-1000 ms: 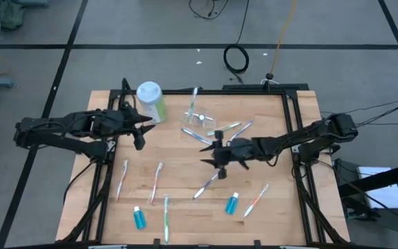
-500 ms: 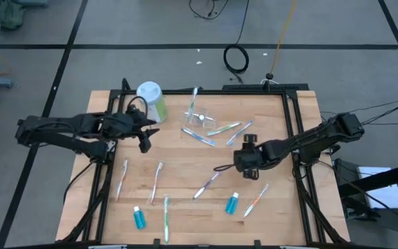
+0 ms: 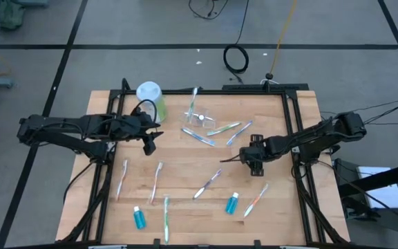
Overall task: Pick & Place toothbrushing station
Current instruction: Put the right purple toothbrush into the transparent organizer
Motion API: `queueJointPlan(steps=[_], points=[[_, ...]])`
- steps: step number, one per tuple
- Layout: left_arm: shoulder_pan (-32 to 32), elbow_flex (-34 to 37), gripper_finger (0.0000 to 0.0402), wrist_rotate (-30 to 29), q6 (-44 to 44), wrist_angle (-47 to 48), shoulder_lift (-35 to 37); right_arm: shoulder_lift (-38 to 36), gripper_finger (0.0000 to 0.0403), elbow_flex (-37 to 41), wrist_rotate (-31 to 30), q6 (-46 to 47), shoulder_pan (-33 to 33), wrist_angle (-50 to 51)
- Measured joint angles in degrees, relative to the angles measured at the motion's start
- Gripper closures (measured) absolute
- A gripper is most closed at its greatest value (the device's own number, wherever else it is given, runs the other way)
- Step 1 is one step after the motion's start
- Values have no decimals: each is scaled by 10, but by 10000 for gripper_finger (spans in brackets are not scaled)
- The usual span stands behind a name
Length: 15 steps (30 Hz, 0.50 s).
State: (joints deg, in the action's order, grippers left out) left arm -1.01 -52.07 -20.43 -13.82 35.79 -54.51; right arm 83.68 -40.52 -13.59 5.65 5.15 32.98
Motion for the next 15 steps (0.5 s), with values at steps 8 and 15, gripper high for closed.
queueJointPlan(steps=[8,15], points=[[0,0,249,0,0,0,2,1,211,5,104,-4,-40,-9],[-1,0,249,59,1,0,2,2,300,6,129,-8,-41,-10]])
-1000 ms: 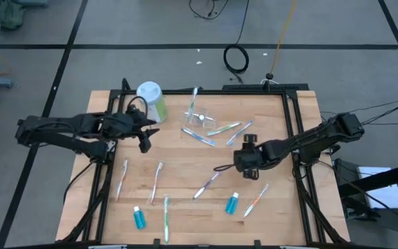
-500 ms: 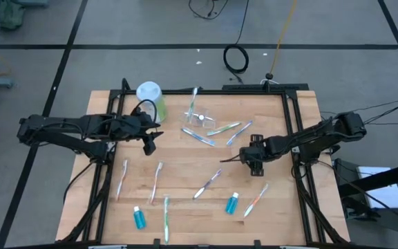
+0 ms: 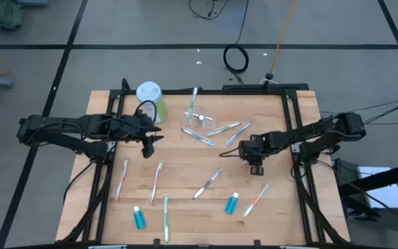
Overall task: Pick & Place toothbrushing station
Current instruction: Put the right purple toothbrush into the transparent organizer
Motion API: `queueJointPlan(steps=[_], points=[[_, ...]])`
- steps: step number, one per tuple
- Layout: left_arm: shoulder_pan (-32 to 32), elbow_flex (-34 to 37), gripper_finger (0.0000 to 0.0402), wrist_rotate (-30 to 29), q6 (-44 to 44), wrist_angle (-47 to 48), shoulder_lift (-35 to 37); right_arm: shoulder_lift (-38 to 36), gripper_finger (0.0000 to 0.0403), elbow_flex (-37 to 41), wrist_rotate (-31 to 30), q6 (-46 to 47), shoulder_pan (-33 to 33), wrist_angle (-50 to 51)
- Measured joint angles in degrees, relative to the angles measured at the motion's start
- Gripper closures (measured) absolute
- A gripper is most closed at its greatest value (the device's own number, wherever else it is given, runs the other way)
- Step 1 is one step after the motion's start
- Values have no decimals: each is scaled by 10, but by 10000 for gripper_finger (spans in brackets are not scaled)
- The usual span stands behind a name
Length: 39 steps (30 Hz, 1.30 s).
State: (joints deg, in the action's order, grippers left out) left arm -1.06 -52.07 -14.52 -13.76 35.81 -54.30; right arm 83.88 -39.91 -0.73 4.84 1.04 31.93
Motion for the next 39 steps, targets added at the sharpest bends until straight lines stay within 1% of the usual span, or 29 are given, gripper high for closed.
queueJointPlan(steps=[3,6,8,10,13,14,15,16,18,19,20,22,24,26,32,33,36,39], points=[[0,0,249,34,0,0,0,-8,347,2,6,-6,0,-23],[0,0,249,50,1,0,0,-17,388,-3,10,9,-2,-60],[0,0,249,53,1,0,0,-33,393,-9,11,30,-2,-75],[0,0,249,53,1,0,0,-56,385,-15,10,45,-3,-117],[-1,0,249,53,1,0,0,-91,378,-17,8,31,-3,-237],[-2,0,249,53,1,0,0,-102,379,-17,-5,20,-3,-289],[-2,0,249,53,1,0,0,-111,382,-17,-36,17,-2,-348],[-3,0,249,53,1,0,0,-114,387,-17,-81,22,-2,-423],[-4,0,249,54,1,0,0,-114,394,-18,-164,33,-7,-594],[-4,0,249,55,1,0,0,-111,395,-17,-178,22,-12,-668],[-6,0,250,55,1,0,0,-104,395,-17,-175,-4,-18,-744],[-6,0,249,55,1,0,0,-84,391,-17,-138,-70,-33,-857],[-9,0,250,56,1,0,0,-64,389,-16,-113,-110,-47,-925],[-10,0,249,56,3,0,0,-30,391,-17,-112,-125,-67,-987],[-10,0,249,56,15,0,0,98,395,-17,-115,-129,-133,-1076],[-10,0,249,56,14,0,0,115,395,-17,-119,-122,-143,-1082],[-10,0,249,56,14,1,0,156,394,-17,-158,-89,-168,-1082],[-10,0,250,56,19,2,0,183,394,-17,-157,-66,-184,-1083]])
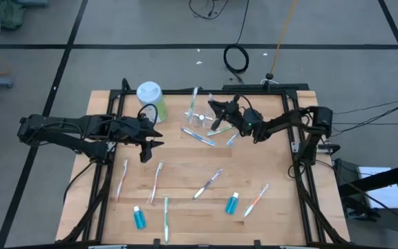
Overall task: Pick & Place toothbrushing station
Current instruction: Put the right purple toothbrush into the transparent organizer
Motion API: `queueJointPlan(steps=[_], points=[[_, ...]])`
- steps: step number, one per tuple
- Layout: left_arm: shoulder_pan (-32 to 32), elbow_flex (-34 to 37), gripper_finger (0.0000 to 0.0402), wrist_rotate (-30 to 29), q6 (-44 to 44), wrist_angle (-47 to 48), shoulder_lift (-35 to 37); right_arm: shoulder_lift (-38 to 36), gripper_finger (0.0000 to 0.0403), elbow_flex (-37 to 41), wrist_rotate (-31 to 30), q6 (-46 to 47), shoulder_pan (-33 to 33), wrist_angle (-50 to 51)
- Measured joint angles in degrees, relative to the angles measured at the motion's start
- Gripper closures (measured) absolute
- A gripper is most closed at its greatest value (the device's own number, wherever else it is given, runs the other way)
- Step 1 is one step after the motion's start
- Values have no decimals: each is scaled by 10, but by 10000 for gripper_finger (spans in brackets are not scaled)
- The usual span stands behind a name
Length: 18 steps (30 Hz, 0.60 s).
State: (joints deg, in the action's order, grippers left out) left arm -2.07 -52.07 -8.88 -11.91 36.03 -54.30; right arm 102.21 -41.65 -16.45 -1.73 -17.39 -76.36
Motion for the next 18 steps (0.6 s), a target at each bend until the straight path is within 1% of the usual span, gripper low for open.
queueJointPlan(steps=[3,8,11,18], points=[[0,0,249,0,6,1,0,19,392,0,0,13,-3,-1],[0,0,250,0,7,1,0,27,378,-1,2,-14,-2,13],[0,0,249,0,7,2,0,23,361,-1,2,-18,-2,66],[0,0,249,0,6,3,0,11,315,0,0,-20,4,118]])
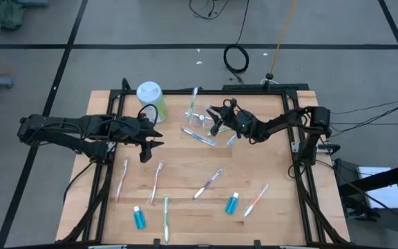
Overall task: Pick & Place toothbrushing station
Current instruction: Put the right purple toothbrush into the transparent organizer, then put the middle orange toothbrush into the transparent organizer
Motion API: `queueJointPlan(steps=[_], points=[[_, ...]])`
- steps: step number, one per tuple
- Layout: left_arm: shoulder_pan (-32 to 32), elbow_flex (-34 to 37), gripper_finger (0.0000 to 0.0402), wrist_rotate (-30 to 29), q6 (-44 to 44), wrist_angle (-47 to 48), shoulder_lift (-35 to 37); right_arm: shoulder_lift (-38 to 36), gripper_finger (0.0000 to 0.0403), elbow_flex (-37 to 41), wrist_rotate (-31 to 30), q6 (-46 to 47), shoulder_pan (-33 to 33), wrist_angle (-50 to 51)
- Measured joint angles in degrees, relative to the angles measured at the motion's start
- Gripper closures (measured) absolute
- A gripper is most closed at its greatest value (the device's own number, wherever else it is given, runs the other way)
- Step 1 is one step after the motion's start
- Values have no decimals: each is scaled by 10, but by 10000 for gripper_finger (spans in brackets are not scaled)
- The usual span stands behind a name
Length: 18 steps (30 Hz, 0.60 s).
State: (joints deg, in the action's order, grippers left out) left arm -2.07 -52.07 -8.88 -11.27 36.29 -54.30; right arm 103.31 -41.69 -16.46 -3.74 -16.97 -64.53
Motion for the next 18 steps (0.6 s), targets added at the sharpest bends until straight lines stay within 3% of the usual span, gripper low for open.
queueJointPlan(steps=[6,11,15,18], points=[[0,0,249,0,0,0,0,-37,274,2,-14,-55,15,16],[0,0,249,-1,0,0,0,-102,254,1,-104,-104,34,106],[0,0,249,-1,0,0,0,-160,253,1,-184,-44,40,248],[0,0,249,-1,-1,0,0,-201,256,1,-203,20,40,331]])
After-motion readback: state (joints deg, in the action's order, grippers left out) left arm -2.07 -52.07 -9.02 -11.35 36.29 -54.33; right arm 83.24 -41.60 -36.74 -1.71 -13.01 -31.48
